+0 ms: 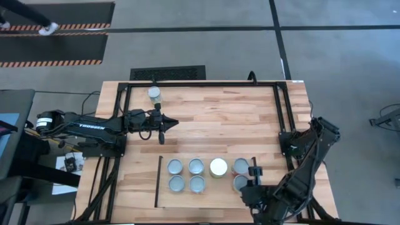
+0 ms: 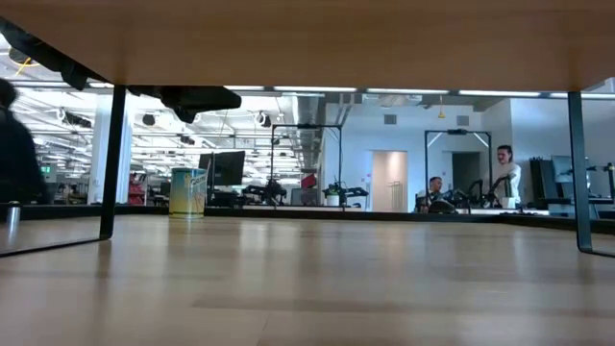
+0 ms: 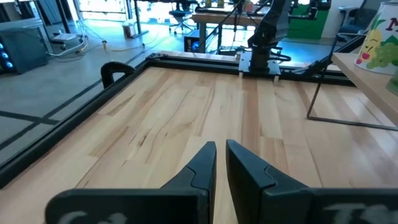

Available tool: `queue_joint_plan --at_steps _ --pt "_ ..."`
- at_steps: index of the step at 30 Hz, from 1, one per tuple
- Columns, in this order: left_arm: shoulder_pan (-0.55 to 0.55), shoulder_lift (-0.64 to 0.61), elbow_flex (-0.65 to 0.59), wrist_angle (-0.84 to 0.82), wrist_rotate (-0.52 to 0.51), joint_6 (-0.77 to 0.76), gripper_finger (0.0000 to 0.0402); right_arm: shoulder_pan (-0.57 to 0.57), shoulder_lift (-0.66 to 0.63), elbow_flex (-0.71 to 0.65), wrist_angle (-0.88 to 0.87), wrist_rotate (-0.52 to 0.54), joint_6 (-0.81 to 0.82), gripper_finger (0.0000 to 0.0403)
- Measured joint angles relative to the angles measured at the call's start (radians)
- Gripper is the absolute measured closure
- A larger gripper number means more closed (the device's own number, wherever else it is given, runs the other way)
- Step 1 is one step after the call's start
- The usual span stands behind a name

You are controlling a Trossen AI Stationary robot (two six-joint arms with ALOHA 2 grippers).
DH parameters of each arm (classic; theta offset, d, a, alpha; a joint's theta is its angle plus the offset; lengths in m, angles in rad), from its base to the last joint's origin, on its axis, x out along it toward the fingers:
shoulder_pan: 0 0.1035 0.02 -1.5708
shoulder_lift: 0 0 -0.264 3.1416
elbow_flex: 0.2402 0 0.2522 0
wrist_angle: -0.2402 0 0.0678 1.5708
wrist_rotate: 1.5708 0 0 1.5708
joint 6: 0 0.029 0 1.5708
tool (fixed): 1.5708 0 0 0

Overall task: Pick and place cans onto a shelf
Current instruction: Put the green carrot can on the shelf aligned with other cans on the shelf

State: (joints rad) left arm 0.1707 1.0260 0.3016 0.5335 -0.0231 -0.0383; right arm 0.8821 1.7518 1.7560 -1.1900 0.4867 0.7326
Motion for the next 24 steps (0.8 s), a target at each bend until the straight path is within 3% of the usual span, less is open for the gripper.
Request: queue_joint_plan --at_steps 6,11,15,19,24 --pt "0.0 0.0 0.0 0.0 0.0 0.0 0.0377 0.008 0.0 0.074 -0.017 -0.004 -0.064 0.0228" --pt "0.0 0.0 0.0 0.001 0.0 0.0 0.0377 0.007 0.0 0.123 -0.023 -0.004 -0.158 0.0235" --pt "0.0 0.0 0.0 0.016 -0.07 -0.005 0.0377 -0.008 0.0 0.145 -0.081 -0.029 -0.286 0.0285" --pt "0.0 0.0 0.0 0.019 -0.161 -0.009 0.0377 -0.05 -0.032 0.142 -0.178 -0.032 -0.356 0.0379" --pt "0.012 0.0 0.0 0.02 -0.195 -0.009 0.0377 -0.144 -0.156 0.046 -0.13 -0.04 -0.471 0.0388"
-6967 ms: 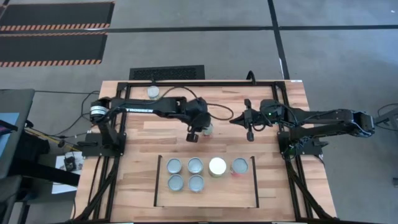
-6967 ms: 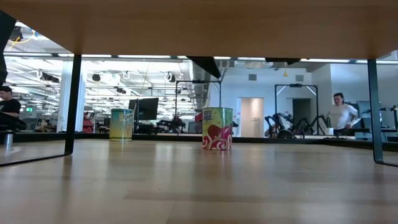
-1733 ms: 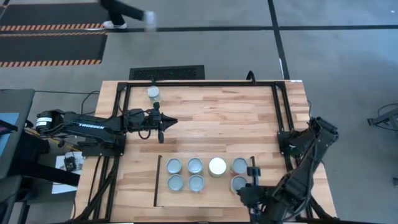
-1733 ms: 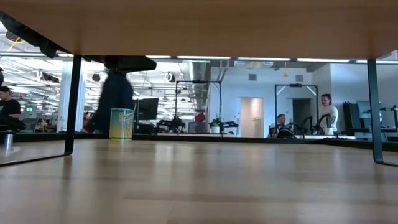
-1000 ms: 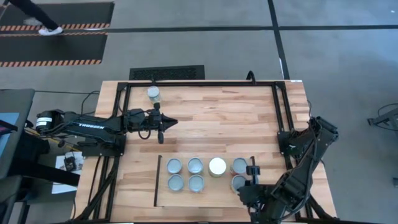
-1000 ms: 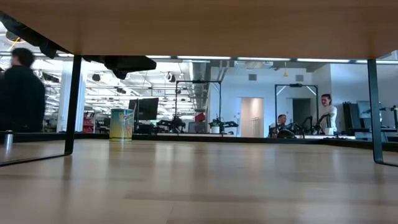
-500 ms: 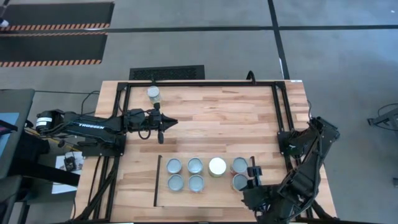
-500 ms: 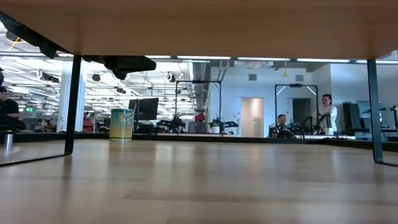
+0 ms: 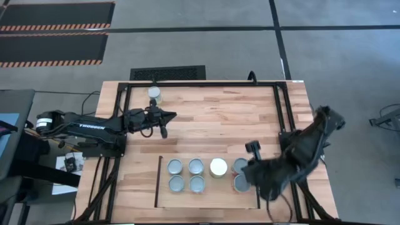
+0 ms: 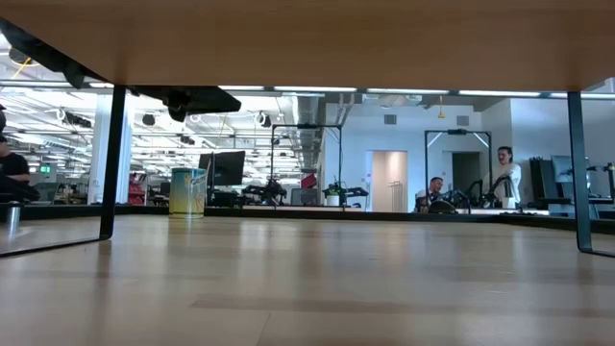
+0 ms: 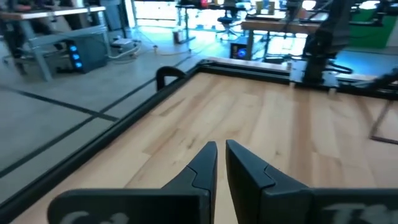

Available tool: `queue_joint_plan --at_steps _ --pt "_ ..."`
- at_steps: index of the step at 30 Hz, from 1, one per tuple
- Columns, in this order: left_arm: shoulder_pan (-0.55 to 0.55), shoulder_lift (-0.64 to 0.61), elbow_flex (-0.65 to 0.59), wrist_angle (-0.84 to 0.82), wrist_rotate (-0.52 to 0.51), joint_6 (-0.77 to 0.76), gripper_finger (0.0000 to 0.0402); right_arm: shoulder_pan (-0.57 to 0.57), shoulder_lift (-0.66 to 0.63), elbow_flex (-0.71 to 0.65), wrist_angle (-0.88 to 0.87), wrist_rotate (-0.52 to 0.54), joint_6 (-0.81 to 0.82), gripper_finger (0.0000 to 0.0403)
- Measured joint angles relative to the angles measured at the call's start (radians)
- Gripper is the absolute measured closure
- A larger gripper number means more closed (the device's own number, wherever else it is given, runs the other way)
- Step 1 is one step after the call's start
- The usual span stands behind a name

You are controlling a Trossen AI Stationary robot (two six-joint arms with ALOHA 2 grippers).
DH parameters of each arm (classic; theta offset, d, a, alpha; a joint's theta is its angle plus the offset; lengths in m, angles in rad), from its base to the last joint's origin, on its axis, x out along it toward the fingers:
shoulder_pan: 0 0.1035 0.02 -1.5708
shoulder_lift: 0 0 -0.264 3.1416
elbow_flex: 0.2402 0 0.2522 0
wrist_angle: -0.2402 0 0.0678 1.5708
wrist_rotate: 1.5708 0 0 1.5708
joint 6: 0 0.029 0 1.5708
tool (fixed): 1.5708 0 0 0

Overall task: Pick and place cans onto a shelf
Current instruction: Put the green carrot can on the shelf aligned with other cans on the shelf

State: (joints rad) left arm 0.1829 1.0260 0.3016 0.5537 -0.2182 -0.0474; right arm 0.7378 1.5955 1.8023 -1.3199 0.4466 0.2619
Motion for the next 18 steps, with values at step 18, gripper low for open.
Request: queue_joint_plan --at_steps 18 --pt "0.322 0.0 0.189 -0.54 -0.054 0.013 0.0397 -0.584 -0.555 -0.765 0.769 -0.417 -0.501 0.0398"
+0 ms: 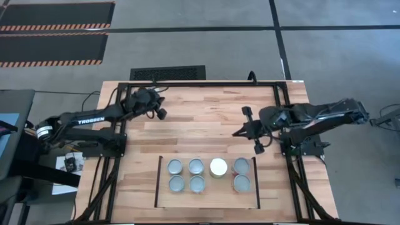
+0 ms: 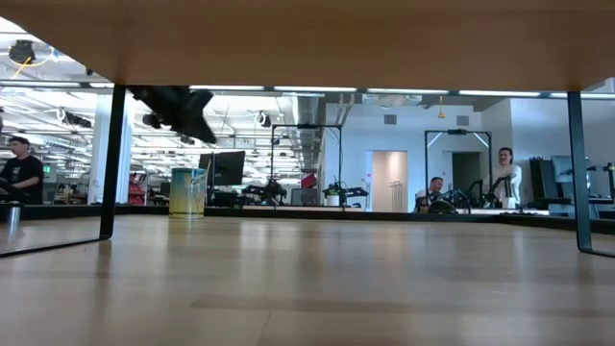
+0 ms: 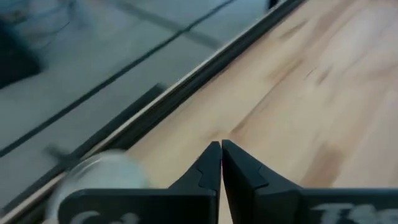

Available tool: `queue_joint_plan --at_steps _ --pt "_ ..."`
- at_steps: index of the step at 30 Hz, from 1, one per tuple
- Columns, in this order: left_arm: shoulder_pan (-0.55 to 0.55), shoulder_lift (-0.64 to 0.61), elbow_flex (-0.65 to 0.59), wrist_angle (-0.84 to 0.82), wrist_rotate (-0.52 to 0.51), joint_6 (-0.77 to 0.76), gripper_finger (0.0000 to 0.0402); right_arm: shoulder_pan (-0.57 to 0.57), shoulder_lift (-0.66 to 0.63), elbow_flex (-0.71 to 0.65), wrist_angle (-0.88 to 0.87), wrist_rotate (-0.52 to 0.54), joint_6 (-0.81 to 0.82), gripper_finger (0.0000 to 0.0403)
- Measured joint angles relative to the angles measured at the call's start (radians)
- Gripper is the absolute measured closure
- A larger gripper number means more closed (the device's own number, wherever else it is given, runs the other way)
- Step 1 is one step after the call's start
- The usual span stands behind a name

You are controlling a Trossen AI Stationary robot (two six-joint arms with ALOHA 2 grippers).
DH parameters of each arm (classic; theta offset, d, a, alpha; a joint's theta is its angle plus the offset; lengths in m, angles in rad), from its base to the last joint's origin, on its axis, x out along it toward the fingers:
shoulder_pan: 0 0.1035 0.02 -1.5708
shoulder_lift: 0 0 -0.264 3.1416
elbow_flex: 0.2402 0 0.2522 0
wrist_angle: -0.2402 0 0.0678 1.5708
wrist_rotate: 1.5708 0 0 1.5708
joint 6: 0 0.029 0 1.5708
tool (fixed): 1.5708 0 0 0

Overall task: Pick and place cans onto a shelf
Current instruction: Put the green carrot can on the shelf aligned with other cans on the shelf

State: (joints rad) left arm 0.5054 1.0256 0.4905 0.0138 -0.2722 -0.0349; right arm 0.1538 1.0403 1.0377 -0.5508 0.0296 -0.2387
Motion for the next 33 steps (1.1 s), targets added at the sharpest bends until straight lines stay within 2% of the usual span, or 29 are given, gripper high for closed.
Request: queue_joint_plan --at_steps 4,7,13,17,22,27,33 --pt "0.052 0.009 0.093 -0.249 -0.012 0.035 0.0371 -0.072 -0.005 -0.062 0.076 -0.089 -0.082 0.0396" --pt "0.074 0.031 0.133 -0.355 -0.022 0.075 0.0338 -0.118 0.012 -0.068 0.092 -0.156 -0.119 0.0392" --pt "0.081 0.101 0.134 -0.282 -0.094 0.226 0.0283 -0.177 0.044 -0.07 0.091 -0.256 -0.173 0.0394" --pt "0.089 0.149 0.134 -0.232 -0.103 0.302 0.0267 -0.202 0.045 -0.07 0.082 -0.304 -0.181 0.0393" --pt "0.133 0.214 0.133 -0.23 -0.109 0.306 0.0268 -0.216 0.038 -0.07 0.056 -0.32 -0.182 0.0392" --pt "0.169 0.274 0.136 -0.201 -0.114 0.307 0.0285 -0.216 0.039 -0.07 0.052 -0.321 -0.183 0.0393" --pt "0.173 0.279 0.136 -0.179 -0.109 0.35 0.0349 -0.215 0.039 -0.07 0.05 -0.321 -0.181 0.0393"
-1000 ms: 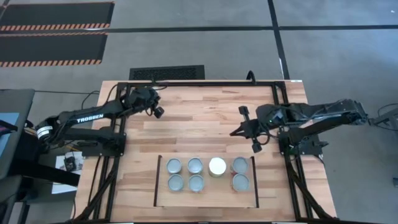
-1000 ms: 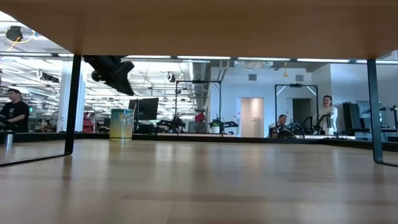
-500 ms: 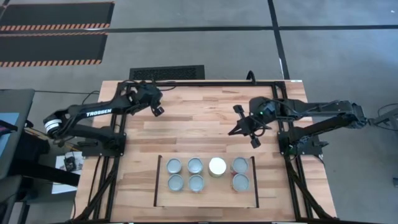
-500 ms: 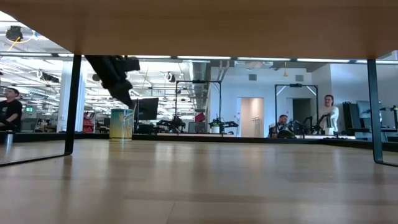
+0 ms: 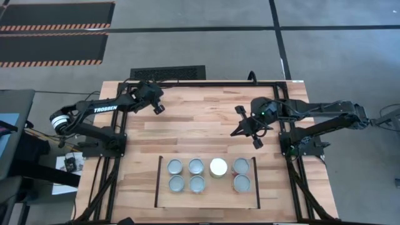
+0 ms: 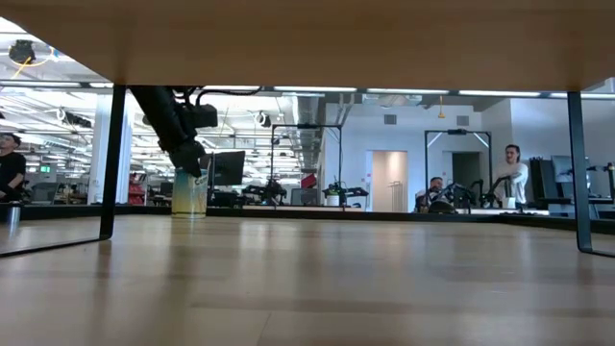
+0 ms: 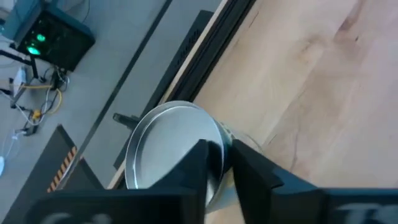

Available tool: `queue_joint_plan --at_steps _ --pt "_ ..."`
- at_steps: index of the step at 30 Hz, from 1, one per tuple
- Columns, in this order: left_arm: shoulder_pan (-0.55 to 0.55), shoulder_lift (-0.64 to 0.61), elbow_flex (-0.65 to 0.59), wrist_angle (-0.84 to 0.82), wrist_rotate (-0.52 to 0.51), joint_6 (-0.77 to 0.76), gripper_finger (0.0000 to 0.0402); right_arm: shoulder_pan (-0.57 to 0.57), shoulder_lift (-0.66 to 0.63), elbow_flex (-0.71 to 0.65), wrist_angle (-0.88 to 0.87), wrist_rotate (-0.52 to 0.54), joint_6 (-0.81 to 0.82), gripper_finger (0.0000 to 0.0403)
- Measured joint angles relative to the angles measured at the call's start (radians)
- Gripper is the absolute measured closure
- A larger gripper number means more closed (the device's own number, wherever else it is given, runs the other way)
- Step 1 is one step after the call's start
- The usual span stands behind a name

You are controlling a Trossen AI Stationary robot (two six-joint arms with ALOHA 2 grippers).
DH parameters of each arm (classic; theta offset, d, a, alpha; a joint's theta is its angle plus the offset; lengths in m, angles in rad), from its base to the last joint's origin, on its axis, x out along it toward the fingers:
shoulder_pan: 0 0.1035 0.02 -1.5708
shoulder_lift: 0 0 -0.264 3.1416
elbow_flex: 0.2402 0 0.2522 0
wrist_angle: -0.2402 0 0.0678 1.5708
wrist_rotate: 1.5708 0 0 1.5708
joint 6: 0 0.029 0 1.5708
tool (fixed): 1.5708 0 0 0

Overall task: Pick and place cans onto a shelf
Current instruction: Put the green carrot can on the shelf aligned with other cans on the shelf

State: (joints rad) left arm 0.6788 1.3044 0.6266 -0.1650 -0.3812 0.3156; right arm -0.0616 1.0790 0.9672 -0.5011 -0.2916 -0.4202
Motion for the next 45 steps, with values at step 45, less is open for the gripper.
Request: queue_joint_plan --at_steps 45 --pt "-0.553 0.13 0.142 0.331 0.324 -0.159 0.0401 0.011 0.019 0.0 0.117 -0.029 0.016 0.0394"
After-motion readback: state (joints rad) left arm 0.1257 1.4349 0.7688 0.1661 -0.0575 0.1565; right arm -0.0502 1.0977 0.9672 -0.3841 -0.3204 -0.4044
